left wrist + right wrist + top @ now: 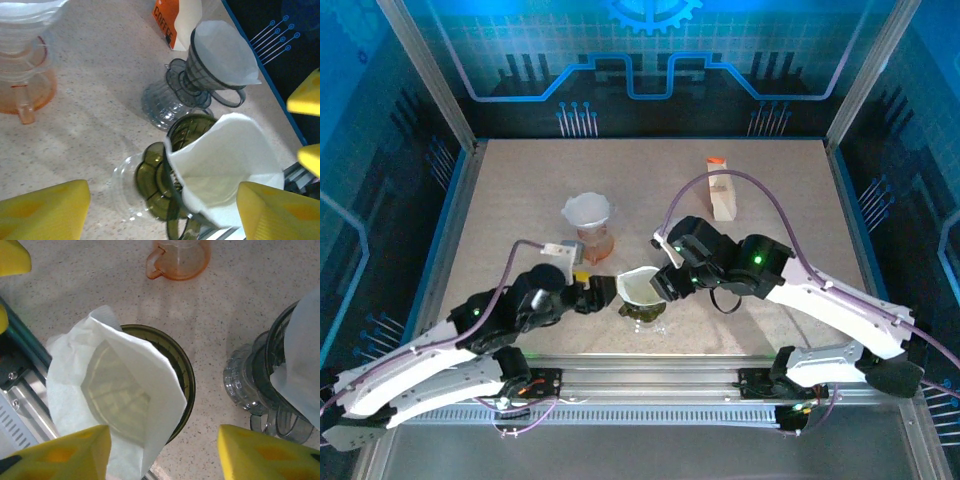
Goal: Place the coffee filter in the dripper
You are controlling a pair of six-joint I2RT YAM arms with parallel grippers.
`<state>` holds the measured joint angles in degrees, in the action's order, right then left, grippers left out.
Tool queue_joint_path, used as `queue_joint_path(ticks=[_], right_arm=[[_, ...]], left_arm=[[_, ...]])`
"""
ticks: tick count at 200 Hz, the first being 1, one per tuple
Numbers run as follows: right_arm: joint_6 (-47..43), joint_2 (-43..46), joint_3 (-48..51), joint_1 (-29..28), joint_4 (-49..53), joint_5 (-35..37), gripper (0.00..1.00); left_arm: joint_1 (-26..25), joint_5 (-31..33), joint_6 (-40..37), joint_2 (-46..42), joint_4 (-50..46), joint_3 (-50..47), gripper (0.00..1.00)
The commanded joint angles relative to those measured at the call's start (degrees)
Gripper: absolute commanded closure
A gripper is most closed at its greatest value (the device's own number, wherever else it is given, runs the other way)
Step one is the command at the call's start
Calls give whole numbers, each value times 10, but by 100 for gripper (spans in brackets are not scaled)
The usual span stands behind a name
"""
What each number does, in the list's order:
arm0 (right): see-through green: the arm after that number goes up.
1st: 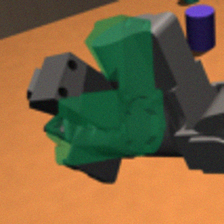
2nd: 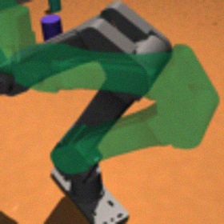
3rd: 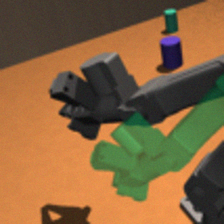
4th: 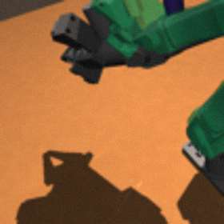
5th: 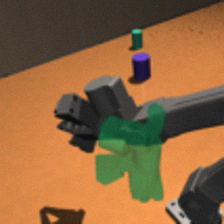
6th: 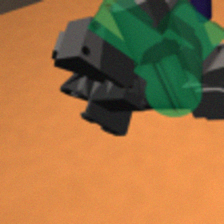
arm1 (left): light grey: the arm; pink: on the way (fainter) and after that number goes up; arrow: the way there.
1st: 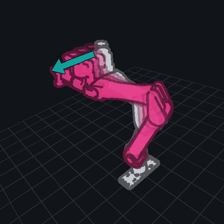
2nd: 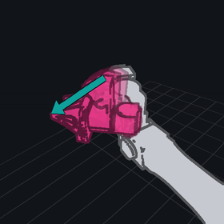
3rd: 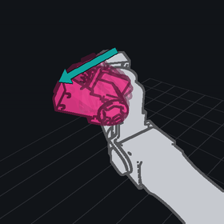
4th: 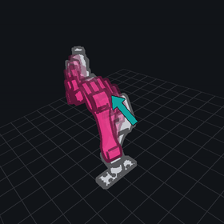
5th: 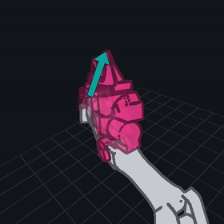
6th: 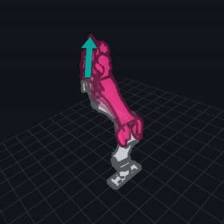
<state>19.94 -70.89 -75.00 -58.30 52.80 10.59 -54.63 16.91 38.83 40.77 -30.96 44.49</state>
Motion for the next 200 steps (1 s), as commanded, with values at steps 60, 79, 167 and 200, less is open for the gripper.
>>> queue_joint_path(ticks=[60, 79, 167, 200], right_arm=[[-9, -22, 44, 19, -49, -8, 72], [-10, -26, 52, 19, -57, -11, 76], [-3, -35, 75, 12, -67, -9, 84], [-3, -41, 76, 9, -67, -2, 82]], left_arm=[[49, -140, 12, 64, 37, 2, 52], [50, -148, 15, 66, 44, -8, 57], [60, -169, 25, 84, 68, -41, 80], [63, -171, 29, 81, 65, -48, 77]])
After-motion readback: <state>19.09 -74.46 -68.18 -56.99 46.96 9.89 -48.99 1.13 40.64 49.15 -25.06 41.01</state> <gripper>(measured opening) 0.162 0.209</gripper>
